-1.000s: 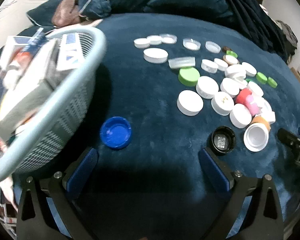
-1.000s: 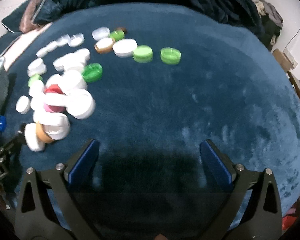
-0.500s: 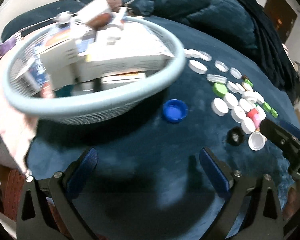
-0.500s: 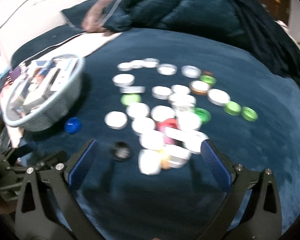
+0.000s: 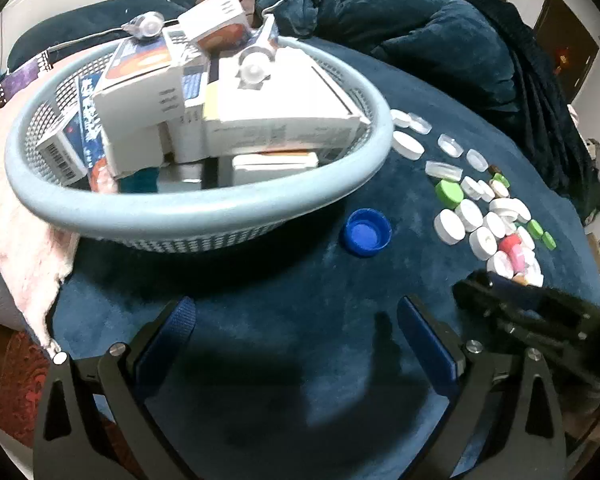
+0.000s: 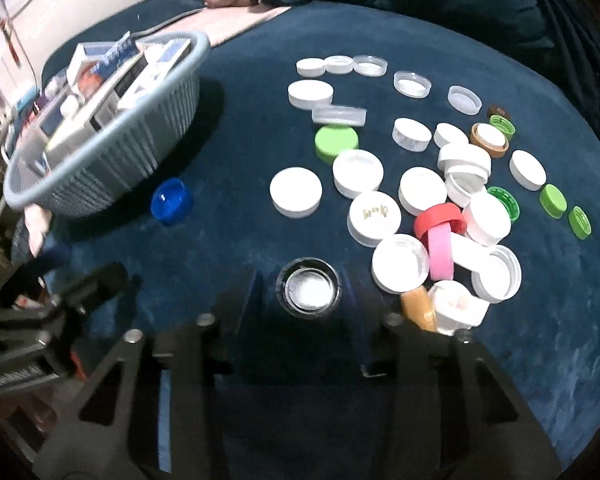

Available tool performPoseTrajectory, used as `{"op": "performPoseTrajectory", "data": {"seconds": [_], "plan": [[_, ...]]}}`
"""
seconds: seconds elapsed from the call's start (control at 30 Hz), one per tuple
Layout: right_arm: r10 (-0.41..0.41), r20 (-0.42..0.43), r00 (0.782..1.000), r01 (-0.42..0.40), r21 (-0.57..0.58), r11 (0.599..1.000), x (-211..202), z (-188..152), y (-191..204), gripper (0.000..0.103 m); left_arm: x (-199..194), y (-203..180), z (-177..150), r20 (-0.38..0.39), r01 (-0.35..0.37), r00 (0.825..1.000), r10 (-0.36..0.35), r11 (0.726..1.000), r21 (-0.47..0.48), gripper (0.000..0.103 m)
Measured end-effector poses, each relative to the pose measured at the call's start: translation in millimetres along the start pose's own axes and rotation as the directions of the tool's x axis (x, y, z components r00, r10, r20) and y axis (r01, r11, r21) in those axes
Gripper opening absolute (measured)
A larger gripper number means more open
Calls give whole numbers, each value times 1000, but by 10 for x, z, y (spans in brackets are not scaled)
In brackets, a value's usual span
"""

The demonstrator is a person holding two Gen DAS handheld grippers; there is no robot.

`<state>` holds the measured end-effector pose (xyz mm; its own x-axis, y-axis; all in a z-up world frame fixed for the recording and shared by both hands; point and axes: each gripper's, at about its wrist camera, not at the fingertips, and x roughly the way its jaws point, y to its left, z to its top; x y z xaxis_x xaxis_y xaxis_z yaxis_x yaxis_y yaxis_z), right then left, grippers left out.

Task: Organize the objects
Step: 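Grasp the black cap with the right tool while the left tool approaches the blue cap, then grasp the blue cap with the left tool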

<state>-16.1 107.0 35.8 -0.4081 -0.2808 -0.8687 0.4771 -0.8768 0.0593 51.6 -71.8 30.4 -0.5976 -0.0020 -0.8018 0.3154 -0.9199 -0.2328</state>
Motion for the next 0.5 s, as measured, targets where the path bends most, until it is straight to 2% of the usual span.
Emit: {"op": "performPoseTrajectory", "data": {"seconds": [0.03, 0.07, 0.27, 0.4, 0.5], "plan": [[1, 1, 1000, -1, -6, 1000, -7, -9, 0, 40, -6, 5, -2, 1, 3, 1000, -3, 1000, -4, 101], [9, 5, 1000, -9, -10, 1000, -22, -17, -3, 30, -3, 7, 0, 1, 6, 1000, -5, 1000, -8, 101], [110, 77, 991, -115, 70, 991, -261, -25, -151, 30, 45, 9, 33, 8, 19, 1000, -18, 999, -51, 101], [96, 105, 990, -107, 97, 990, -410, -38, -214, 30, 63, -108, 67, 26, 35, 999, -33, 998, -52, 101], [88, 124, 988, -103, 119, 988, -444, -25, -271, 31, 62, -243, 64, 32, 44, 999, -43, 999, -25, 96]]}}
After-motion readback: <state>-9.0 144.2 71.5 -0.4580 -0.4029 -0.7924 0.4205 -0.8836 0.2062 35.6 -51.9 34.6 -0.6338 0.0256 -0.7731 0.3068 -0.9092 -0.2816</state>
